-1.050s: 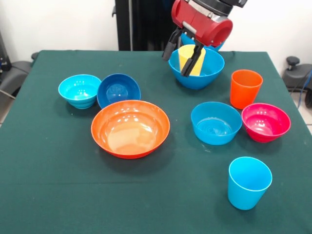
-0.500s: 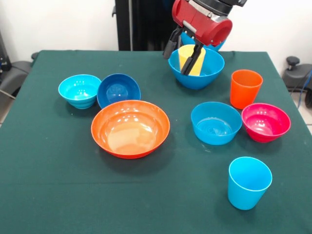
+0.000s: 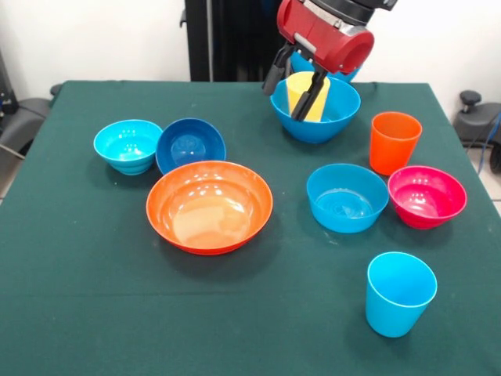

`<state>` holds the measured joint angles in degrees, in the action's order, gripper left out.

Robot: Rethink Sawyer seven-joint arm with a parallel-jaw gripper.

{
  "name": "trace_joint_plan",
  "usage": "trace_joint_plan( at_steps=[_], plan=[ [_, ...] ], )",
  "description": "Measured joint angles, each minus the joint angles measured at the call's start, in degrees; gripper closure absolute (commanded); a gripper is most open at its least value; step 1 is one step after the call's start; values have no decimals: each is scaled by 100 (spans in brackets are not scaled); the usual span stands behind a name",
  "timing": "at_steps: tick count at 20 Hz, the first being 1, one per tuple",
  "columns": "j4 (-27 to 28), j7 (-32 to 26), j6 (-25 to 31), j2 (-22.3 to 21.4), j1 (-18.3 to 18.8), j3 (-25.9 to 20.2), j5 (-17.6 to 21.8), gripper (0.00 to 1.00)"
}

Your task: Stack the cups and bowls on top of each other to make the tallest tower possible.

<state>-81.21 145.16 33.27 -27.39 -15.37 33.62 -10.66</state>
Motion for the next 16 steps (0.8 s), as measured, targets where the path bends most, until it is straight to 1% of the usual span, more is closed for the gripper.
trace_joint_plan(
  at_steps=[16],
  plan=[
    [1,0,75,4,-14,0,-231,0]
  ],
)
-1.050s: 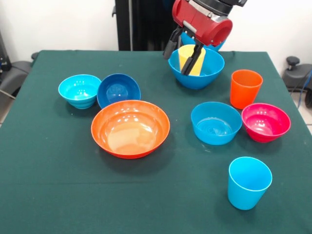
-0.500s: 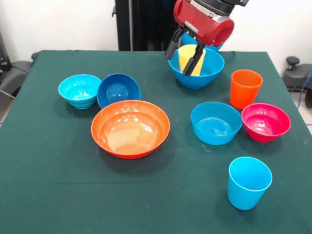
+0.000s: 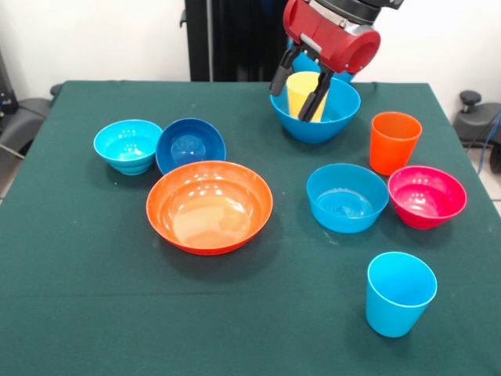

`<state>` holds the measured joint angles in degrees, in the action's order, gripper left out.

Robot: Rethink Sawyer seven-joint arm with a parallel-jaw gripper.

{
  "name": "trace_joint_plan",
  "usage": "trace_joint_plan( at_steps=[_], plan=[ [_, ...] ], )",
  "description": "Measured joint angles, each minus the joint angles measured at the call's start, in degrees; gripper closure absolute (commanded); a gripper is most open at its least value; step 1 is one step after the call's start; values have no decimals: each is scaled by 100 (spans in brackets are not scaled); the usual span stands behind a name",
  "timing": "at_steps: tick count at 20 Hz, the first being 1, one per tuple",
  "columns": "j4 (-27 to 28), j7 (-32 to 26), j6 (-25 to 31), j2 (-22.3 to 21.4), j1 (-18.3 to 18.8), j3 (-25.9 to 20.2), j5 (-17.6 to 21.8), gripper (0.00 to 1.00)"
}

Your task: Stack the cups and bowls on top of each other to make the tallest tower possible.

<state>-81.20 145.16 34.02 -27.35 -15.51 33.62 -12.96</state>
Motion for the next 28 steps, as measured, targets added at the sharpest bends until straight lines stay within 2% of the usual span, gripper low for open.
trace_joint_plan(
  at_steps=[14,28],
  plan=[
    [295,0,209,263,-34,2,-310,0],
    [638,6,209,725,-318,2,-713,0]
  ],
)
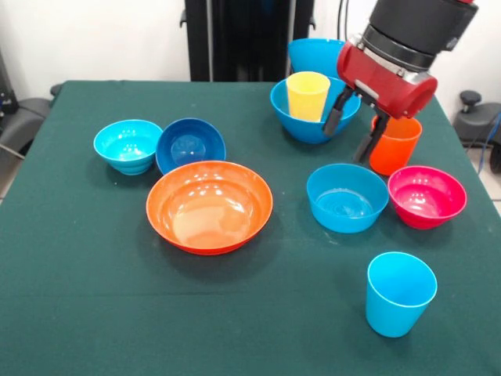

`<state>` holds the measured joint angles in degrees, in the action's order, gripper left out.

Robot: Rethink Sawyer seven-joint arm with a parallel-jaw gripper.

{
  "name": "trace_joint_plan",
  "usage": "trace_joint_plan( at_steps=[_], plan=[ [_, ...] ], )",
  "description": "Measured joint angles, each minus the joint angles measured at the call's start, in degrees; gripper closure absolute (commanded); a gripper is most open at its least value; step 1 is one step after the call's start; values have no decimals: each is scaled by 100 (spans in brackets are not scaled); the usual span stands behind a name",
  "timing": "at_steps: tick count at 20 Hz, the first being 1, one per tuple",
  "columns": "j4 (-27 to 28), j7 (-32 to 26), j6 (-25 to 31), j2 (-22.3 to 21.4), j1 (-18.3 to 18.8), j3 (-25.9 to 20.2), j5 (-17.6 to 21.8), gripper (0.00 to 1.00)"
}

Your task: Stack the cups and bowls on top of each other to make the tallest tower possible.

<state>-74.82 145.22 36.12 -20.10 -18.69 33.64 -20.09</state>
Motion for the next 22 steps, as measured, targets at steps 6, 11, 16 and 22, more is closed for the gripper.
trace_joint_plan(
  at_steps=[6,11,16,22],
  plan=[
    [107,0,1,184,-73,56,-91,0],
    [127,0,0,288,-74,84,-115,0],
    [127,0,0,358,-66,89,-115,0],
    [128,0,0,385,-21,89,-116,0]
  ],
)
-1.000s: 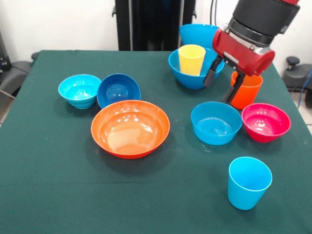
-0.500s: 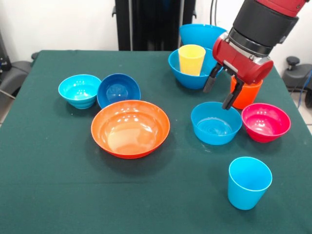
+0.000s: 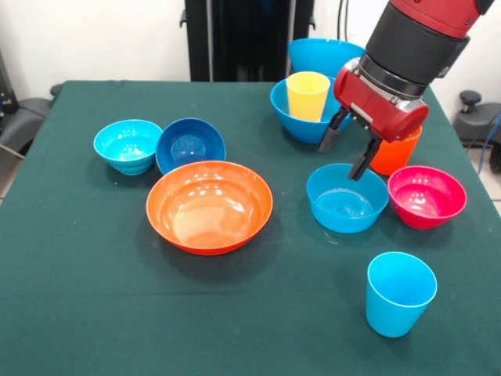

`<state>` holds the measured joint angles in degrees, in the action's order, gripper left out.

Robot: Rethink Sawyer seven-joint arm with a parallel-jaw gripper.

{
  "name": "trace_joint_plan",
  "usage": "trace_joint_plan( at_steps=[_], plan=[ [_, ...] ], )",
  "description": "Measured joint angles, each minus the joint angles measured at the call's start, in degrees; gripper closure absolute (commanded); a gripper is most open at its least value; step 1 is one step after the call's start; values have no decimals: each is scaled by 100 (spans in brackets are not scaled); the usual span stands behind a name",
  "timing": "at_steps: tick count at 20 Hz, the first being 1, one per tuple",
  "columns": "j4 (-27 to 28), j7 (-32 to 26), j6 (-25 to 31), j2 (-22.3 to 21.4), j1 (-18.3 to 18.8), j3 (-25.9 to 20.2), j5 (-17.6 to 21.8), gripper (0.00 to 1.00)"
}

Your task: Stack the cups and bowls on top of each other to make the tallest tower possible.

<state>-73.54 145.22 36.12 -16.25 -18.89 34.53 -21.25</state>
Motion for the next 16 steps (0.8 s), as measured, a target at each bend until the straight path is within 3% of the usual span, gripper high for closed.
trace_joint_plan(
  at_steps=[6,16],
  plan=[
    [-2,0,-21,1,70,0,0,0],
    [-30,0,-597,16,167,0,1,0]
  ],
)
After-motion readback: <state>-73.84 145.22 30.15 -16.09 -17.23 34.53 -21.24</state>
